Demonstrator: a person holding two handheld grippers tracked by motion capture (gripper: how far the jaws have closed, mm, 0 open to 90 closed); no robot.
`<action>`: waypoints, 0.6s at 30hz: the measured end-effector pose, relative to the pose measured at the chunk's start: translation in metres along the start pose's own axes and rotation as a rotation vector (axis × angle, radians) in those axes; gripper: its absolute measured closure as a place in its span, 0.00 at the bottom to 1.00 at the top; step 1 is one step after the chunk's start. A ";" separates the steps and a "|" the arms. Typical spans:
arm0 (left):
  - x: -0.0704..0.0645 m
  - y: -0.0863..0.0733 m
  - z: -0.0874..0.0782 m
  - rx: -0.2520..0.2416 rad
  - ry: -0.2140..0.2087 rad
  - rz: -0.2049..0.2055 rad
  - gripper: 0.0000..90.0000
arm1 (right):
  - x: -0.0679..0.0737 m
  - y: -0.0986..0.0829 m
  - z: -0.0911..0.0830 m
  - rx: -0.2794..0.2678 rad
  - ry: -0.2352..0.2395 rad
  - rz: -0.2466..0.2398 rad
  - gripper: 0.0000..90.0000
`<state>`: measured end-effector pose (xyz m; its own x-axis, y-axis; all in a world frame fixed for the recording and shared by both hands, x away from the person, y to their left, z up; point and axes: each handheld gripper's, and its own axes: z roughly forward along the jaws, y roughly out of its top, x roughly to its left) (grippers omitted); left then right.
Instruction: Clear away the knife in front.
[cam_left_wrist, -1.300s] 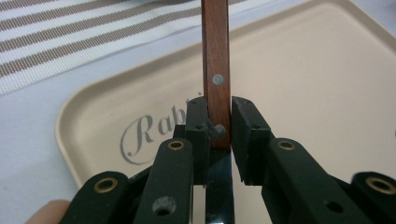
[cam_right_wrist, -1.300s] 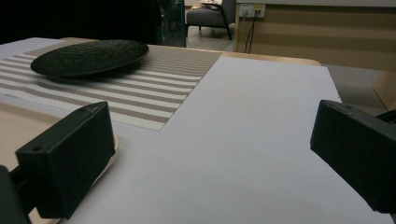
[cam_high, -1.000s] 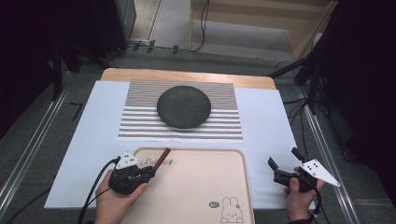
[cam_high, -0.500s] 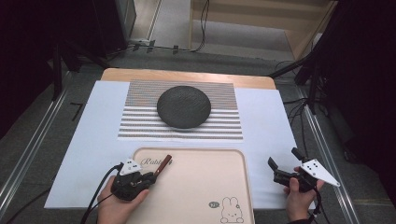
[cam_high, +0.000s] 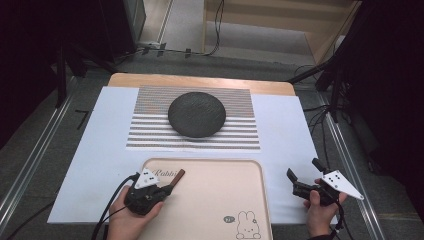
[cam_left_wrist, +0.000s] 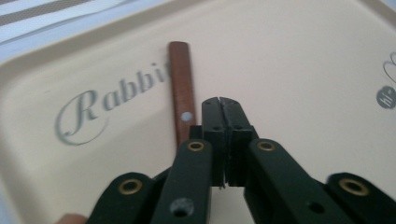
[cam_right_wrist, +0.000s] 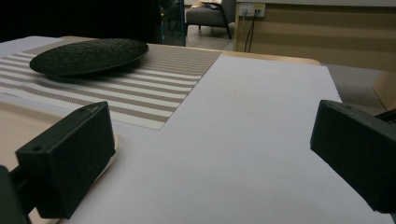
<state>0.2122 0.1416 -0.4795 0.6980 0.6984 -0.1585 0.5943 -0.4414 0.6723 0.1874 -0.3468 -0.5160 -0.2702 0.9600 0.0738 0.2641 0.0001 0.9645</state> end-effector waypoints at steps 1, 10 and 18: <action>-0.002 0.001 0.002 0.009 0.003 0.011 0.99 | 0.000 0.000 0.000 0.000 -0.001 -0.001 0.00; 0.004 0.000 0.015 0.086 0.024 0.034 1.00 | -0.001 0.000 0.000 -0.001 0.000 0.000 0.00; 0.023 -0.011 0.002 0.077 0.034 -0.009 1.00 | 0.000 0.000 0.000 0.000 -0.001 0.000 0.00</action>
<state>0.2225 0.1613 -0.4922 0.6794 0.7205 -0.1387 0.6303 -0.4763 0.6131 0.1874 -0.3472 -0.5161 -0.2689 0.9604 0.0733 0.2636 0.0002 0.9646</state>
